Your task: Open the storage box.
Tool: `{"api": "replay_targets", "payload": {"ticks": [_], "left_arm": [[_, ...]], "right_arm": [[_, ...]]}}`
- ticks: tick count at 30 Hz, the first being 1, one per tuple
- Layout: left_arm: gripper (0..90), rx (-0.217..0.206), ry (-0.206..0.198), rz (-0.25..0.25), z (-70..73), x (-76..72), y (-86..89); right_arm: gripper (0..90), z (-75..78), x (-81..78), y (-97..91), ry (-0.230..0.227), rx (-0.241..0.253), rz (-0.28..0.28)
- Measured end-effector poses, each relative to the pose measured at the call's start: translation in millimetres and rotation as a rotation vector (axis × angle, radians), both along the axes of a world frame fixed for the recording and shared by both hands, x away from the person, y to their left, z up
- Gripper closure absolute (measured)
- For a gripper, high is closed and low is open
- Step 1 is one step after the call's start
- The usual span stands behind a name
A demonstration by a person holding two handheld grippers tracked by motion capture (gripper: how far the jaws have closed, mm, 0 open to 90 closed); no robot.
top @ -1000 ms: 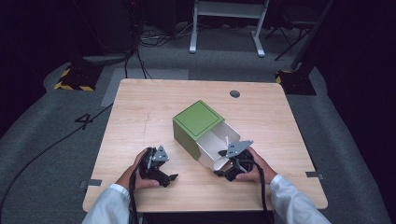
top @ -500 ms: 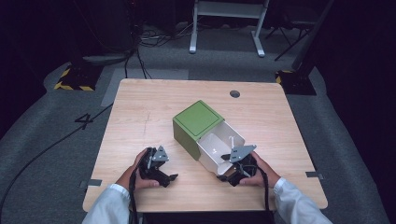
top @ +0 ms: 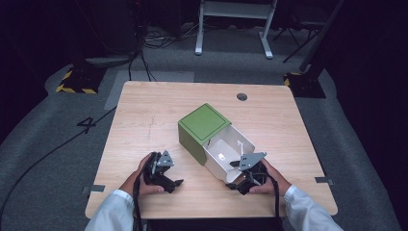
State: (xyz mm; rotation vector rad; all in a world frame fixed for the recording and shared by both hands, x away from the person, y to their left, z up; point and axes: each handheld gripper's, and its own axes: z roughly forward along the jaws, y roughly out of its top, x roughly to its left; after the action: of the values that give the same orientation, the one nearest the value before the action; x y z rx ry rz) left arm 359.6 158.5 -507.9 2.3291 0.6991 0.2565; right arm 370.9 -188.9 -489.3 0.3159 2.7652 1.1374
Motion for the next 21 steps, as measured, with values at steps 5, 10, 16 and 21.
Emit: {"api": "replay_targets", "payload": {"ticks": [5, 10, 16, 21], "left_arm": [[0.5, 0.000, 0.000, 0.000, 0.0, 0.0, 0.0], [0.5, 0.000, 0.000, 0.001, 0.0, -0.1, 0.0], [0.5, 0.000, -0.001, 0.000, 0.0, -0.2, 0.1], [0.5, 0.000, 0.000, 0.000, 0.0, -0.1, 0.1]], "right_arm": [[18.0, 0.1, -0.8, -0.9, -0.005, -0.009, 0.005], [17.9, 0.2, -1.1, -2.6, -0.010, -0.013, 0.011], [18.9, -0.7, -5.7, -6.1, -0.007, -0.021, 0.011], [18.5, -1.8, -7.3, -8.7, -0.010, -0.022, 0.006]]}}
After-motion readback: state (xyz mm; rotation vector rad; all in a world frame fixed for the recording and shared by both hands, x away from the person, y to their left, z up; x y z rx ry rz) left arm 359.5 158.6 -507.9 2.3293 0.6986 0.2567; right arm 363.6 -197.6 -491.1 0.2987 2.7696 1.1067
